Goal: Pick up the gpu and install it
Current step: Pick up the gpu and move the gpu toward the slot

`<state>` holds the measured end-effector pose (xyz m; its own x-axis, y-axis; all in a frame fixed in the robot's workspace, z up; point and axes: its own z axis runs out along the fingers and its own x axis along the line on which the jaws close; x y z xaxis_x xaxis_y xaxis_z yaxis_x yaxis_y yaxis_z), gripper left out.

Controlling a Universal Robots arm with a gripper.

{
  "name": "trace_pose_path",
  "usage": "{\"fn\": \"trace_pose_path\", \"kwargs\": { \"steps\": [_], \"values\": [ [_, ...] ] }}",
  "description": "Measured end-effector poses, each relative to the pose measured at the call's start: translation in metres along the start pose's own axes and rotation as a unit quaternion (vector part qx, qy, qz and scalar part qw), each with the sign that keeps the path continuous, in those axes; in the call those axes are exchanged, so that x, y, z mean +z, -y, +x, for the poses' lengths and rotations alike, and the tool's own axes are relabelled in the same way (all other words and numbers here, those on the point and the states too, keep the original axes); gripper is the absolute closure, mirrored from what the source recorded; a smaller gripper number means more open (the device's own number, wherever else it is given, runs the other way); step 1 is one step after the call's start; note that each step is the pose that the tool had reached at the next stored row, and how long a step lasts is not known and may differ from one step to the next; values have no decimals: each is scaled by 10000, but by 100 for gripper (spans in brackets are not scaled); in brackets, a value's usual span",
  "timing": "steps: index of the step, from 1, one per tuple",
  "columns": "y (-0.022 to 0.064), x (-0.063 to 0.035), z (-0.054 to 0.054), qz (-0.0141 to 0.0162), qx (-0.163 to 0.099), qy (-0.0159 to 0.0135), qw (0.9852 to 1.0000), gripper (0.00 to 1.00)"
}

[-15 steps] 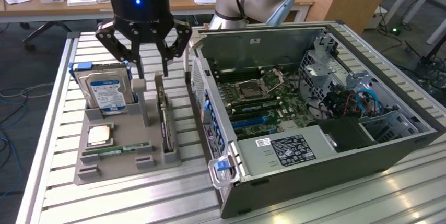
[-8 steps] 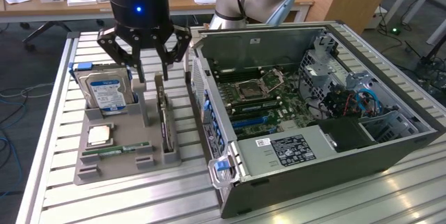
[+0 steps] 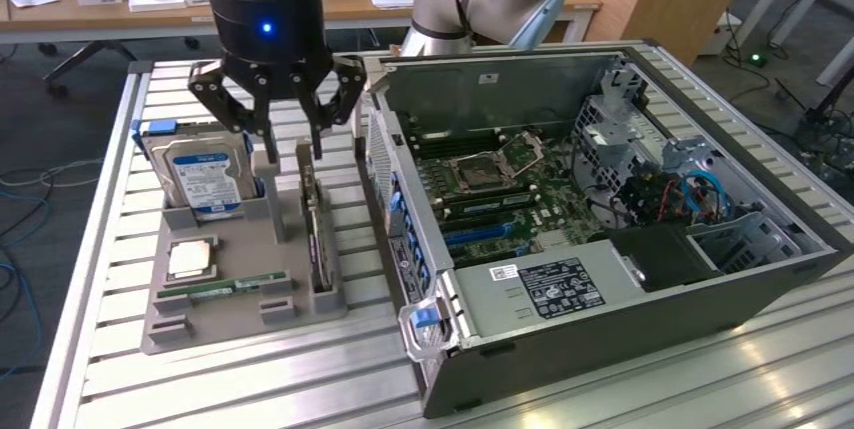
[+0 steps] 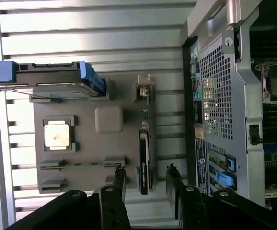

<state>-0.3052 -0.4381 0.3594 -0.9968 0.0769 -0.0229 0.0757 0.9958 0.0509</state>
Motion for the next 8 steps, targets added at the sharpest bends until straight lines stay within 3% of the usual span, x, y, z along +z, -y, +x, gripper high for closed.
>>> {"fn": "trace_pose_path", "kwargs": {
  "steps": [8],
  "values": [
    [3,58,1,-6,0,-1,10000,53]
  ]
}}
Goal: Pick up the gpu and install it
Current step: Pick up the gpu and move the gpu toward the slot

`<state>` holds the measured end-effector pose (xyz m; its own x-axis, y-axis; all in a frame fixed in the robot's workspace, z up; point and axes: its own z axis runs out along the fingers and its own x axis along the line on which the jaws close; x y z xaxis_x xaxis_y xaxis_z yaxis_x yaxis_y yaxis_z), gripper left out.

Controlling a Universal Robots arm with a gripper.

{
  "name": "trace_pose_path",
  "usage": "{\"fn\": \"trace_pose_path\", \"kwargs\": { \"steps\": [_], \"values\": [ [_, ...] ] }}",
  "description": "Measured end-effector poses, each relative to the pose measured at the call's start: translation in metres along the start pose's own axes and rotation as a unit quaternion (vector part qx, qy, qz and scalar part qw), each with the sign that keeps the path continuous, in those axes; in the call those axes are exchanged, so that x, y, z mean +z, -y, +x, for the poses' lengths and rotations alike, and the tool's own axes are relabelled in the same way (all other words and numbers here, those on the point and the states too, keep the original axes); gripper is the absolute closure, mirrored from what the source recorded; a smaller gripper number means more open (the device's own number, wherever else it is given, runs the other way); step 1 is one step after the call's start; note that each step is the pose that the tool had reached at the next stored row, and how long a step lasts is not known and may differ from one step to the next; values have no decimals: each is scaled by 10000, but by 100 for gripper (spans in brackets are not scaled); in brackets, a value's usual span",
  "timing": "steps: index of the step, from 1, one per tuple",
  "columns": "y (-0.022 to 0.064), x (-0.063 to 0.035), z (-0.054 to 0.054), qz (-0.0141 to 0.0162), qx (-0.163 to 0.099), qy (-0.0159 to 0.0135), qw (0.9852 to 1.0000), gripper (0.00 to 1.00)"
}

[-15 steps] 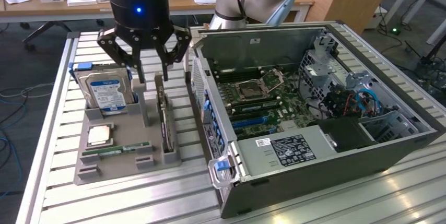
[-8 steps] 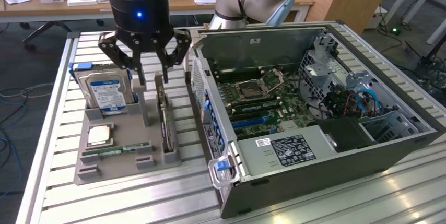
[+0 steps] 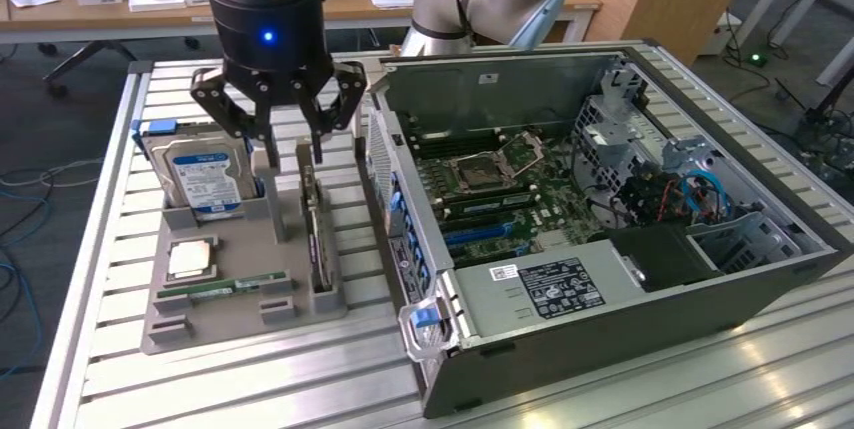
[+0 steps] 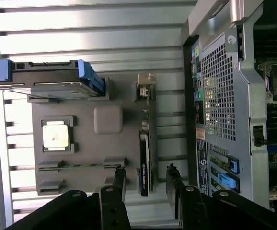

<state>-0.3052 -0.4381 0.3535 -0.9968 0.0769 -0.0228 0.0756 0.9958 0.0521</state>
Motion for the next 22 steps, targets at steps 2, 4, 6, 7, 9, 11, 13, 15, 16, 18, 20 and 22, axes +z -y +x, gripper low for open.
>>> {"fn": "trace_pose_path", "kwargs": {
  "steps": [2,4,6,7,9,11,13,15,16,18,20,22],
  "values": [
    [1,11,0,0,0,0,10000,53],
    [1,21,0,-1,0,0,10000,53],
    [2,33,1,-1,0,0,10000,53],
    [2,38,1,-1,0,0,10000,53],
    [3,48,1,-1,0,0,10000,53],
    [3,57,2,-1,0,0,10000,53],
    [4,66,2,-2,0,0,10000,53],
    [4,78,2,-2,0,0,10000,53],
    [5,86,2,-2,0,0,10000,53],
    [5,101,2,-2,0,0,10000,53],
    [6,116,3,-2,0,0,10000,53],
    [7,132,3,-2,0,0,10000,53]
  ]
}}
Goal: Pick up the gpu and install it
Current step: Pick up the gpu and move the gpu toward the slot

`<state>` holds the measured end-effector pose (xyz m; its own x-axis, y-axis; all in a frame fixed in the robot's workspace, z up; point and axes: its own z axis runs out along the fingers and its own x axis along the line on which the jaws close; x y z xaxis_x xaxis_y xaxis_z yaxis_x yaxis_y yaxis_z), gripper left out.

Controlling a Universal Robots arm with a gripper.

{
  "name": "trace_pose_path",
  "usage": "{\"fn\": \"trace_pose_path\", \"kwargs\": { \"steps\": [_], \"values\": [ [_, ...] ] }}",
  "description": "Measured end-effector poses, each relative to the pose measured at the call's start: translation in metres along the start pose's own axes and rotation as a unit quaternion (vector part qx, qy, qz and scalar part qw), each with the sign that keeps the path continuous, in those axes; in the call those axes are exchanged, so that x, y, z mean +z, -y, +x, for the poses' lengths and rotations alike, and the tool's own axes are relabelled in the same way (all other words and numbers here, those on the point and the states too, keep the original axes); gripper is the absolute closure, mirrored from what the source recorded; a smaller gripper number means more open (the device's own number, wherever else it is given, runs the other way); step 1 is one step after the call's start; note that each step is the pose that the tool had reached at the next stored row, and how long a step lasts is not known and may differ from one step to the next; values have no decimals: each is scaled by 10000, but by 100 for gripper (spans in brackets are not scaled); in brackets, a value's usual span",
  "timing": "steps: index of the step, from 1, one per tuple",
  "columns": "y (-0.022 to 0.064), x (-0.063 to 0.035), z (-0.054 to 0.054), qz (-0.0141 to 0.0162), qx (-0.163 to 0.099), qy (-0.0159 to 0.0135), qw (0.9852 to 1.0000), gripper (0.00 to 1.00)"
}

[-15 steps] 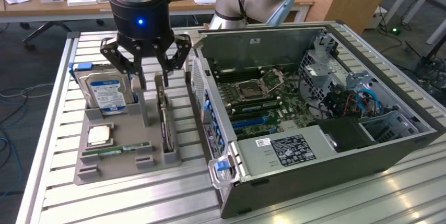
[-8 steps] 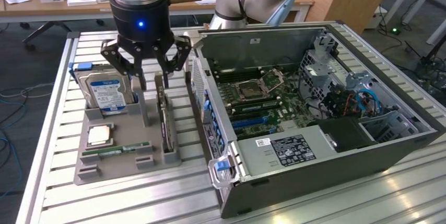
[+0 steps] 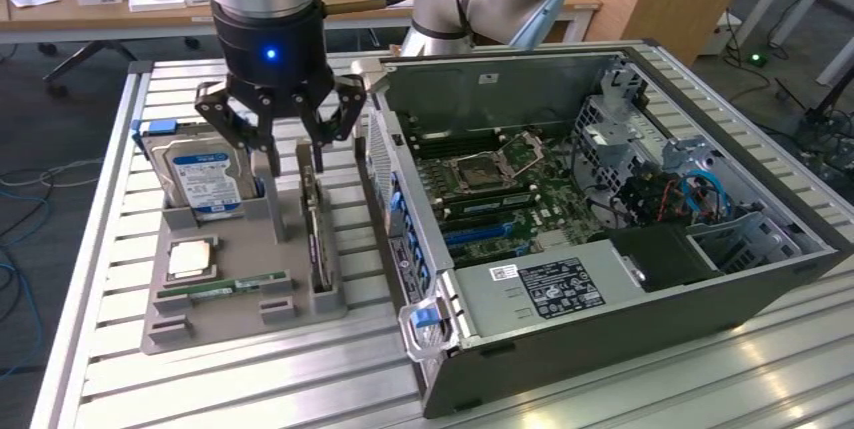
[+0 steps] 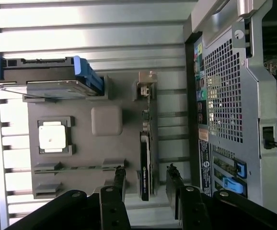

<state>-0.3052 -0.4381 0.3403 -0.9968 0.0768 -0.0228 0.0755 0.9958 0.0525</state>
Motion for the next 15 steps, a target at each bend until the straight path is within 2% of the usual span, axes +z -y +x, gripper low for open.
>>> {"fn": "trace_pose_path", "kwargs": {
  "steps": [15],
  "values": [
    [8,158,4,0,0,0,10000,53]
  ]
}}
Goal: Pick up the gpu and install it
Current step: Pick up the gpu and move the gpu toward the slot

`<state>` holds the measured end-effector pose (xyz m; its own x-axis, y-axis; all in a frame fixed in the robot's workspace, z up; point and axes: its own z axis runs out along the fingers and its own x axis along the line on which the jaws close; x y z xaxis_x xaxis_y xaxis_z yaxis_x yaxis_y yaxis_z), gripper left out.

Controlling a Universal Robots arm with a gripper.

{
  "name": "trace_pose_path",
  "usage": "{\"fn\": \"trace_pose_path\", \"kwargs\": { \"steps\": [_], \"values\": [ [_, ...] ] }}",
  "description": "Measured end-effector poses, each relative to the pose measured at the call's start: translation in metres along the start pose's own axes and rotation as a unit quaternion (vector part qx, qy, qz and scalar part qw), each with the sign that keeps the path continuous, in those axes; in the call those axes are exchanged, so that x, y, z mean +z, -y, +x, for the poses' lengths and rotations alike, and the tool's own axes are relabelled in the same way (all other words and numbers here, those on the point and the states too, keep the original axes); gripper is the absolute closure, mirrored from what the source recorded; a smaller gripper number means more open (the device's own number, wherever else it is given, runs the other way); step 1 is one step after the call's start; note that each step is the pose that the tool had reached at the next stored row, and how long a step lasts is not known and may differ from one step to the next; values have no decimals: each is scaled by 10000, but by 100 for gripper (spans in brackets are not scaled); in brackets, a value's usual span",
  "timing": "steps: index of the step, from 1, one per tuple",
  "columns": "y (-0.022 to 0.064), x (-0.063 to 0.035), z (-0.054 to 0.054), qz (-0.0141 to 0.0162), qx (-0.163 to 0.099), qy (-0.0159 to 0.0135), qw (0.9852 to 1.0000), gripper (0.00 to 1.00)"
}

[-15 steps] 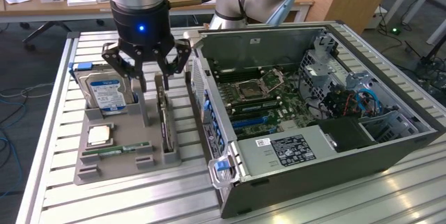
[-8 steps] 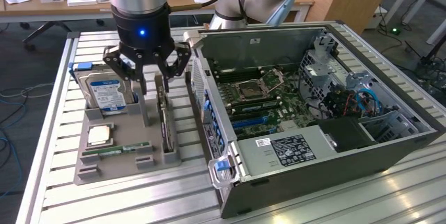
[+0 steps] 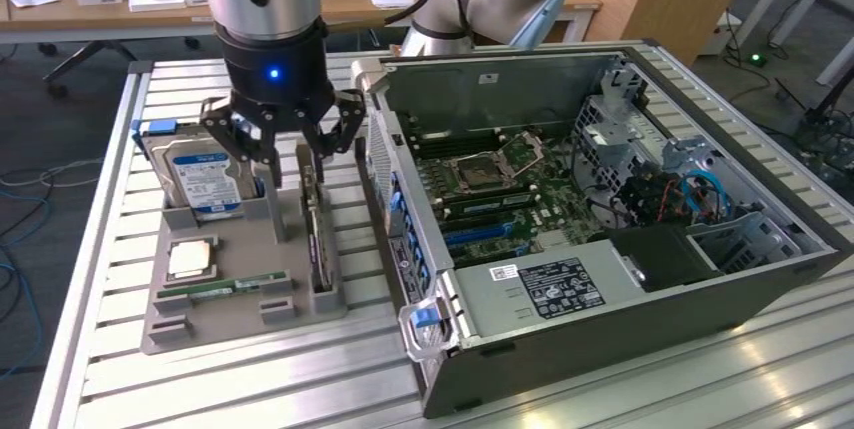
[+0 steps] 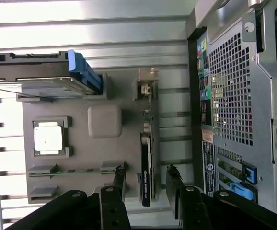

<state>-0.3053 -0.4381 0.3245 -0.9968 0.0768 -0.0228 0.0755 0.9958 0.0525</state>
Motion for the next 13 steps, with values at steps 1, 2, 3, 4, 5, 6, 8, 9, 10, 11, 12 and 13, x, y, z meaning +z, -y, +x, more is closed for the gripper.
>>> {"fn": "trace_pose_path", "kwargs": {
  "steps": [1,2,3,4,5,6,8,9,10,11,12,13],
  "values": [
    [1,12,1,0,0,0,10000,53],
    [1,23,1,0,0,0,10000,53],
    [2,34,2,0,0,0,10000,53],
    [2,45,3,0,0,0,10000,53],
    [3,54,4,0,0,0,10000,53],
    [3,62,4,0,0,0,10000,53],
    [4,76,5,0,0,0,10000,53],
    [4,81,5,0,0,0,10000,53],
    [5,87,6,0,0,0,10000,53],
    [5,92,6,0,0,0,10000,53],
    [5,97,7,1,0,0,10000,53],
    [6,99,7,1,0,-1,10000,53]
  ]
}}
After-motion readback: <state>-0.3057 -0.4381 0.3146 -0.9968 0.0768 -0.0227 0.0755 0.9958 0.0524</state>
